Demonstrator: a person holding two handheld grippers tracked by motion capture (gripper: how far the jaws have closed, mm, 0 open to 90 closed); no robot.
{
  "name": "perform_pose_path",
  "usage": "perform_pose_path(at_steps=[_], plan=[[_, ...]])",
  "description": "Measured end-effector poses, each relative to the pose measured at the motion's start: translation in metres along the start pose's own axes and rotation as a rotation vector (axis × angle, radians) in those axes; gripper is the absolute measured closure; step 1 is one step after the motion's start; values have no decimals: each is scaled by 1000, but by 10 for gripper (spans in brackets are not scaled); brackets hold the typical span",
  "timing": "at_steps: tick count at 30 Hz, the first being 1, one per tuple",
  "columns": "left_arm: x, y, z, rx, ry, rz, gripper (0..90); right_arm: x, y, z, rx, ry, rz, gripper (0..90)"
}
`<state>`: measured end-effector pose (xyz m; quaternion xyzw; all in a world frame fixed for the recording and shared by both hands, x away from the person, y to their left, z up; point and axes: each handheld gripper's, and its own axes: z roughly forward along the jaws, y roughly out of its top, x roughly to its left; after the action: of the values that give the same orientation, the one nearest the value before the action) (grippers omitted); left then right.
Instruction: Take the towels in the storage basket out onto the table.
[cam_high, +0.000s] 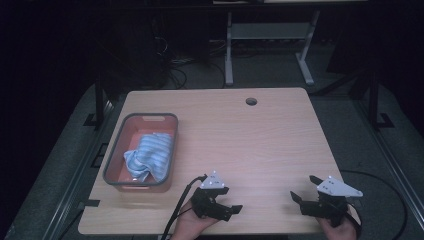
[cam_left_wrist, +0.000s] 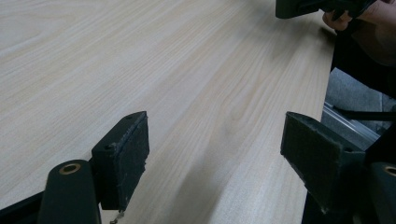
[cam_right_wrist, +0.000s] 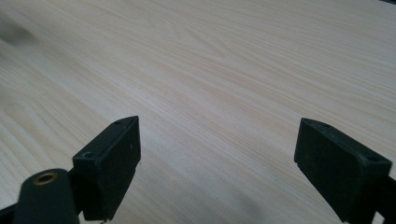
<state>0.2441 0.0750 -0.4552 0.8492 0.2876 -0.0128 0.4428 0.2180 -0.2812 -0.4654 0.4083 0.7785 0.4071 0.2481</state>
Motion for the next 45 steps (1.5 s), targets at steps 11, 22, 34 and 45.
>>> perform_pose_path(at_steps=[11,22,34,45], plan=[[0,13,-3,-2,7,11,231,3,1,-1,2,-6,-10,141],[2,43,-12,39,4,-8,213,6,3,-2,2,-17,-16,141],[14,66,-24,82,52,-14,210,4,2,-4,-1,-19,-12,141],[27,89,-44,87,71,-28,211,4,2,-6,-4,-19,-2,141]])
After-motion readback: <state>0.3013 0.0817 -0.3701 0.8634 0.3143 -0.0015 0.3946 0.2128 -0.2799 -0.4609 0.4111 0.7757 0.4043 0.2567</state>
